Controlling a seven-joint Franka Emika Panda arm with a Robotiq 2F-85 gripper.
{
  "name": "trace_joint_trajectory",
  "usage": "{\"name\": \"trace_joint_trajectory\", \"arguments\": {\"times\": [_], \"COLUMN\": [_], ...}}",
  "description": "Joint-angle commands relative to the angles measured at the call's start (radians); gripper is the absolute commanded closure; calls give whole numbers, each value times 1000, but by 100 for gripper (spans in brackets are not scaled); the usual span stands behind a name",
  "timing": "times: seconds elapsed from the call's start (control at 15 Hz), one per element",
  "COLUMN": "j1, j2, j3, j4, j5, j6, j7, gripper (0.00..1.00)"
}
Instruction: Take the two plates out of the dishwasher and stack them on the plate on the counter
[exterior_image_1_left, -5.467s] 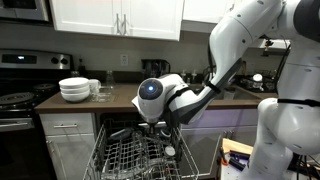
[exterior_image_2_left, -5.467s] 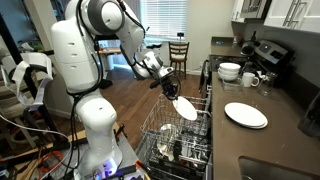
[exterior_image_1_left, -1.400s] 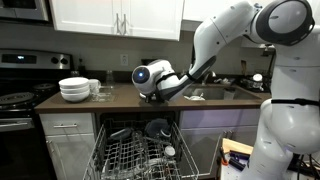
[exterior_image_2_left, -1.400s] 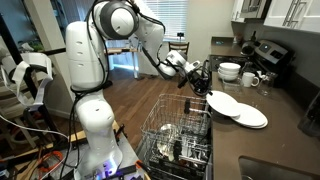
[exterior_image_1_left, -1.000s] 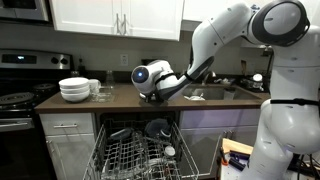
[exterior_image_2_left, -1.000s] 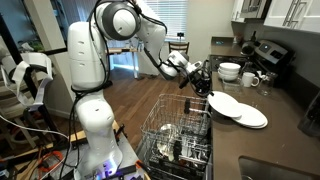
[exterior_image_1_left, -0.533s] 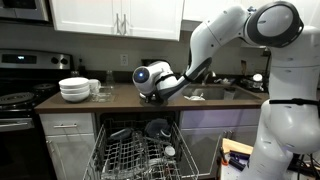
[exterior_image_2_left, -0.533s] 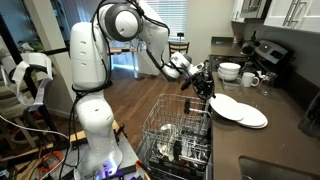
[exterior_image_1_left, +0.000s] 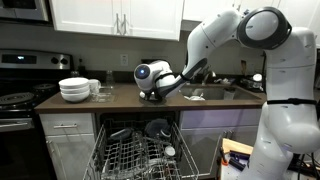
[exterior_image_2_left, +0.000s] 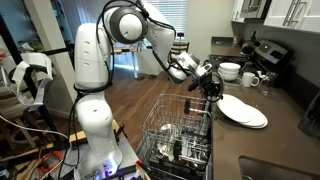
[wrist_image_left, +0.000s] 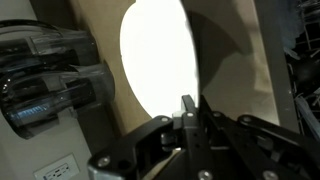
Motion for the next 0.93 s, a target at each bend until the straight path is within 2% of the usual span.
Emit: {"name": "trace_joint_trajectory", "arguments": {"times": [0.0, 0.47, 0.53, 0.6, 0.87], "j1": [-25, -43, -43, -32, -34], "j2": [40, 109, 111, 93, 103], "j3": [-8, -31, -33, -29, -33], "j4": [67, 152, 154, 119, 130], "j5": [-20, 1, 5, 2, 2], "j6": [41, 44, 35, 25, 25], "j7": [-57, -94, -88, -49, -49], "gripper": [98, 98, 98, 94, 94]}}
